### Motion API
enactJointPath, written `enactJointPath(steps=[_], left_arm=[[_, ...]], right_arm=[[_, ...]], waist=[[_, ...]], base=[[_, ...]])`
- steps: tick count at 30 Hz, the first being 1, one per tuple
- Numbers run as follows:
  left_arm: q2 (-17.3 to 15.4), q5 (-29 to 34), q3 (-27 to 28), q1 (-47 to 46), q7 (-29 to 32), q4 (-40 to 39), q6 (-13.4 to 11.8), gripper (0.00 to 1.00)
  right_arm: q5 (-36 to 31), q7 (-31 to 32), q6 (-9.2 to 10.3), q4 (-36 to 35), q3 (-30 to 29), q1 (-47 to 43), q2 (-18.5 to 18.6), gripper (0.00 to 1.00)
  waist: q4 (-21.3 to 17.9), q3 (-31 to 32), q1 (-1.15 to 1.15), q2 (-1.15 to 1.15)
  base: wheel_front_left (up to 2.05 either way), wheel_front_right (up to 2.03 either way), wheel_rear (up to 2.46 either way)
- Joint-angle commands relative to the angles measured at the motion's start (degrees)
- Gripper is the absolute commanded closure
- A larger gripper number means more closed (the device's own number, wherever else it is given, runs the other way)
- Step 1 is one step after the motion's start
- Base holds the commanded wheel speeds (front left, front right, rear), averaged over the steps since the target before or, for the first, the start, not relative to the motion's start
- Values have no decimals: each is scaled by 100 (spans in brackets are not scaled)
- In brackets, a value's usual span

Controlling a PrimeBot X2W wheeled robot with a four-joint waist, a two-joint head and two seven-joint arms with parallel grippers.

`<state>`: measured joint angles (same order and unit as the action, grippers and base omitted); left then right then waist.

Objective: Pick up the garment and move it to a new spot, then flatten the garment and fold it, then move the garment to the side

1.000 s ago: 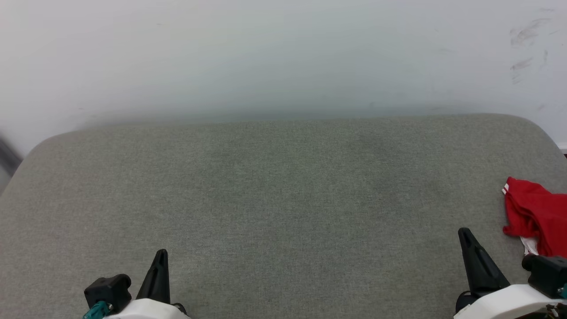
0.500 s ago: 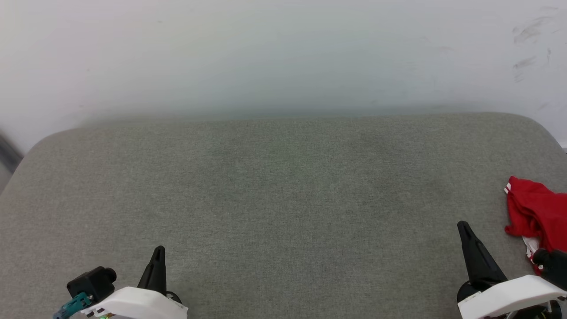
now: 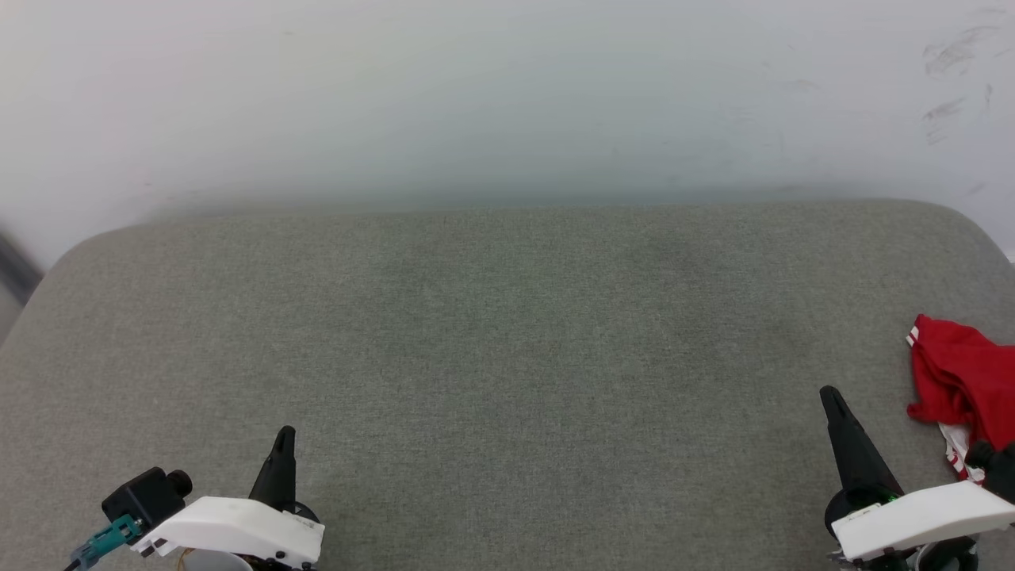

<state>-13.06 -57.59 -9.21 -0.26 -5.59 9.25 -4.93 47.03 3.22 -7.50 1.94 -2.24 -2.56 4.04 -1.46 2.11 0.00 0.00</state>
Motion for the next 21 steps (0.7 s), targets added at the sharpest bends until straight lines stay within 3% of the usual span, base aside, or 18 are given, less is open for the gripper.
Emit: enactJointPath(steps=[1, 21], left_arm=[[8, -114, 75, -143, 34, -36, 56, 100], [297, -1192, 514, -302, 375, 115, 428, 100]], right_arm=[[154, -17, 0, -30, -6, 154, 53, 100], [1587, 25, 0, 349, -53, 387, 67, 100]], waist=[[2, -2, 0, 0], [36, -56, 0, 0]], base=[[0, 0, 0], [0, 0, 0]])
